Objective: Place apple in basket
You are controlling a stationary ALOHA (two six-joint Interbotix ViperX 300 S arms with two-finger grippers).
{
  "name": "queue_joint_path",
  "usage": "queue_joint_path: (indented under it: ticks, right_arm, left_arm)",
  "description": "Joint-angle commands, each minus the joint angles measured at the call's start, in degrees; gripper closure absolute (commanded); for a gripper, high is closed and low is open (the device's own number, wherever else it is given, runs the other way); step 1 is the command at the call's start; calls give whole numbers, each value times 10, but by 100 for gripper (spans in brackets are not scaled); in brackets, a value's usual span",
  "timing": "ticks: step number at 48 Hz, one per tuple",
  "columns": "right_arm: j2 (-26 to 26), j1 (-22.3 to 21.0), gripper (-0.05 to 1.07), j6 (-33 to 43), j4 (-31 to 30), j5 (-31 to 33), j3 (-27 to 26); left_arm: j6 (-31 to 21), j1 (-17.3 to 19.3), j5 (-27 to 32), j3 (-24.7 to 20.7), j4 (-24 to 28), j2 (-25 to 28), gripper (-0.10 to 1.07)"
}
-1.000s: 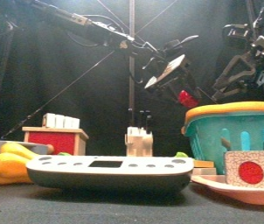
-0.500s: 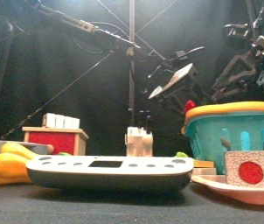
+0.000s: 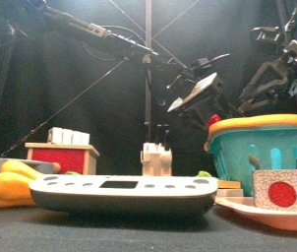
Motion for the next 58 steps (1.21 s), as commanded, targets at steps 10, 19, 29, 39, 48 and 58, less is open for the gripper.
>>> queue_joint_path:
  ticks: [10,19,29,39,48,58]
  right_arm:
    - [2,-1,12,-1,-2,-3,-11]
    - [2,-2,12,-1,-2,-3,-11]
    - [2,-4,12,-1,-2,-3,-11]
    - [2,-4,12,-1,-3,-3,-11]
    - [2,-5,12,-1,-3,-3,-11]
    - [2,-5,12,-1,-3,-3,-11]
  left_arm:
    - [1,1,-3,-20,4,-10,1]
    - [1,1,-3,-20,3,-11,1]
    - [1,-1,-2,-20,5,-14,1]
    - [1,-2,-2,-20,9,-18,1]
    - [0,-2,3,-15,13,-29,2]
    - [0,-4,40,6,38,-60,2]
